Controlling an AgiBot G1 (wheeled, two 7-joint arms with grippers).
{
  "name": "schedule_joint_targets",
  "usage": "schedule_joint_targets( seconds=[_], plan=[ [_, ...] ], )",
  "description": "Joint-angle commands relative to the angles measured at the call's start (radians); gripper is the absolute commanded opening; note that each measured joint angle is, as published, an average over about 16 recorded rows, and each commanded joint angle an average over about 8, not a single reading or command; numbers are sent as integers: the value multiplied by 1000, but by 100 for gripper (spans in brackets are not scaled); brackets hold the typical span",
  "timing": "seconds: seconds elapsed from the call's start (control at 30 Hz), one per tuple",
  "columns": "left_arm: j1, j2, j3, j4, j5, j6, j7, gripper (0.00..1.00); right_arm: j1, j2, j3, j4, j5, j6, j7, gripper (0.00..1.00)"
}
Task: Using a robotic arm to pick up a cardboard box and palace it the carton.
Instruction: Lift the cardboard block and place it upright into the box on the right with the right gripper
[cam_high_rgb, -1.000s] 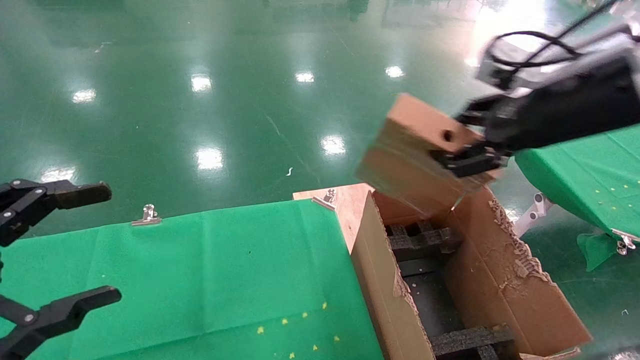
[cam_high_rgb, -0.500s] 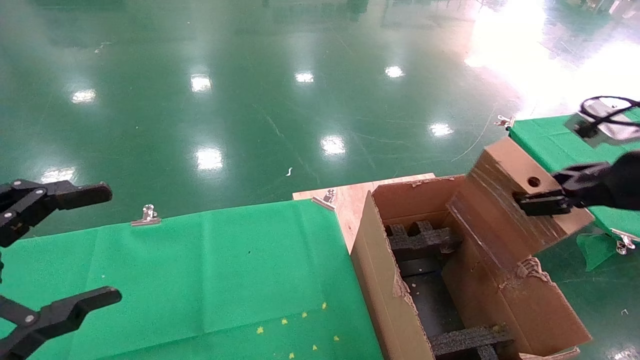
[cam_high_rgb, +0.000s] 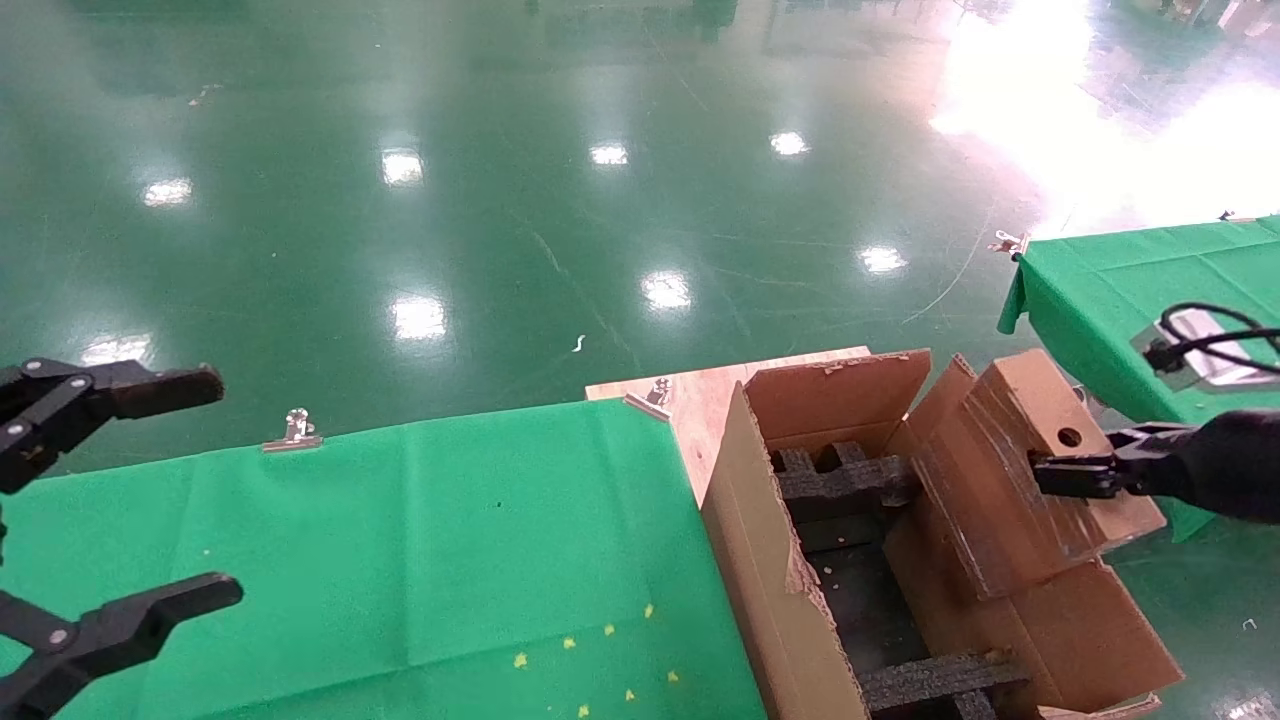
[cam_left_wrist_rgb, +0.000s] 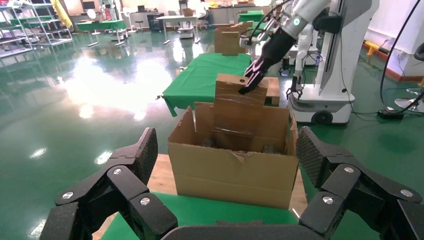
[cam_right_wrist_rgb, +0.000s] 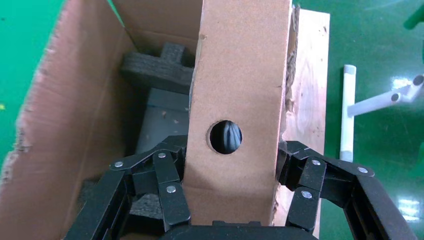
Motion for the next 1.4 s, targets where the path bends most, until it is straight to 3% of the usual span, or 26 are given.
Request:
schedule_joint_targets(
  seconds=[0.03,0.23,0.57,1.13,1.4],
  plan=[
    [0,0,0,0,0,0,0,100,-26,8,-20,2,14,46,5,0],
    [0,0,0,0,0,0,0,100,-70,-2,-57,8,34,112,25,0],
    [0,0,0,0,0,0,0,100,-98,-22,-84,10,3,133,70,0],
    [0,0,0,0,0,0,0,100,-65,-4,-68,13,-78,38,160,0],
    [0,0,0,0,0,0,0,100,-79,-22,-82,12,-93,36,208,0]
  ],
)
